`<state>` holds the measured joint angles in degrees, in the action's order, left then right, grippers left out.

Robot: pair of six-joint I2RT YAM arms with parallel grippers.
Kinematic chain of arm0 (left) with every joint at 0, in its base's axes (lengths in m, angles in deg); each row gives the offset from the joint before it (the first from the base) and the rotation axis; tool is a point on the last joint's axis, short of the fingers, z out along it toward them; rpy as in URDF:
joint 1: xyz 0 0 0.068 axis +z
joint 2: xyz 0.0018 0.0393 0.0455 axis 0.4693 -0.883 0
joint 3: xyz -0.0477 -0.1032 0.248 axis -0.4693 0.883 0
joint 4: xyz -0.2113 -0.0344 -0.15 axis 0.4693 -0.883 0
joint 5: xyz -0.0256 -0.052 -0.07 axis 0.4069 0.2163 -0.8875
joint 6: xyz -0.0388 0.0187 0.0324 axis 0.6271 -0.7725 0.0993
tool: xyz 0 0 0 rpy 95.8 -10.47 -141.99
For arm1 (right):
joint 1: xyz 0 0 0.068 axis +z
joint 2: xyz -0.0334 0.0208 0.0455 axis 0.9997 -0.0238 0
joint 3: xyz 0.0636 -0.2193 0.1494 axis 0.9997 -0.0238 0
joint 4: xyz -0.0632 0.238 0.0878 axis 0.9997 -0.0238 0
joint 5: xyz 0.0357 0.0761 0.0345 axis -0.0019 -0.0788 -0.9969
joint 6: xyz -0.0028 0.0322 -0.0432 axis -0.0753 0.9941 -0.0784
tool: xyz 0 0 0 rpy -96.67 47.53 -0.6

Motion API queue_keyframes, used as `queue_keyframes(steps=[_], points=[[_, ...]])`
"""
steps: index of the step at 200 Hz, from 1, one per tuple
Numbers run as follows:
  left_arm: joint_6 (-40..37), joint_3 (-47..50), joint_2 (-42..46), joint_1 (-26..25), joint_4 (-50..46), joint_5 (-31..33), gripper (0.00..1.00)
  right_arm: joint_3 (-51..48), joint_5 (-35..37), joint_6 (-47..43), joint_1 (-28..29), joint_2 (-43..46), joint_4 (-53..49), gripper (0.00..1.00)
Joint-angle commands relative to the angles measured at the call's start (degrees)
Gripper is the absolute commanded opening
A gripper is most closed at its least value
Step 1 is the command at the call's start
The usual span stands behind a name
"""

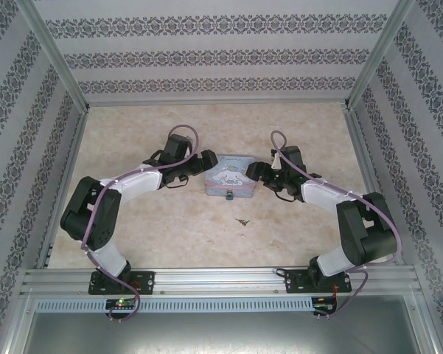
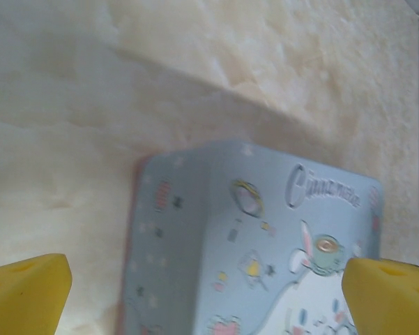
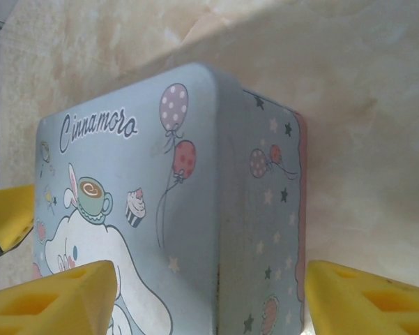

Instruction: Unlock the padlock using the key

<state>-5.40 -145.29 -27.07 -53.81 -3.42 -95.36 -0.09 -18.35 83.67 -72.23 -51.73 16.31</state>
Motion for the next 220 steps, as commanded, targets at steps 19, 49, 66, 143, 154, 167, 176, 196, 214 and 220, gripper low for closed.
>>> queue_keyframes(steps=[19,49,66,143,154,167,176,196,214,220], points=[[4.58,0.35,-0.87,-2.34,7.06,-2.90,1.00,0.68,2.14,0.97,1.96,0.16,-0.60,0.61],[6.17,-0.25,-2.85,-3.35,9.42,-3.32,1.00,2.18,1.88,1.83,2.46,-1.21,-0.15,0.54],[6.60,-1.05,-3.68,-3.38,9.83,-3.18,1.00,3.30,1.74,2.66,2.43,-2.56,0.65,0.52],[2.99,-6.87,-6.24,-2.88,5.94,-1.21,0.99,9.68,0.87,5.44,2.88,-8.03,1.91,0.48],[2.79,-7.12,-6.43,-2.74,5.55,-1.10,1.00,9.75,0.92,5.33,2.91,-7.82,1.82,0.50],[2.96,-6.65,-6.35,-2.60,5.66,-1.33,1.00,9.74,1.09,4.54,2.63,-6.93,1.14,0.60],[2.99,-6.15,-5.97,-2.57,5.66,-1.05,1.00,9.15,1.63,4.08,2.35,-5.79,0.77,0.68],[3.07,-4.05,-4.50,-2.21,6.00,0.13,0.99,6.14,3.11,3.37,1.17,-1.56,0.47,0.77],[3.23,-1.91,-2.78,-1.21,6.01,1.26,0.99,2.73,4.02,2.15,0.22,3.21,-1.14,0.78],[3.17,-1.14,-2.18,-0.77,5.97,1.62,0.99,1.89,4.17,1.43,0.06,4.88,-2.25,0.78]])
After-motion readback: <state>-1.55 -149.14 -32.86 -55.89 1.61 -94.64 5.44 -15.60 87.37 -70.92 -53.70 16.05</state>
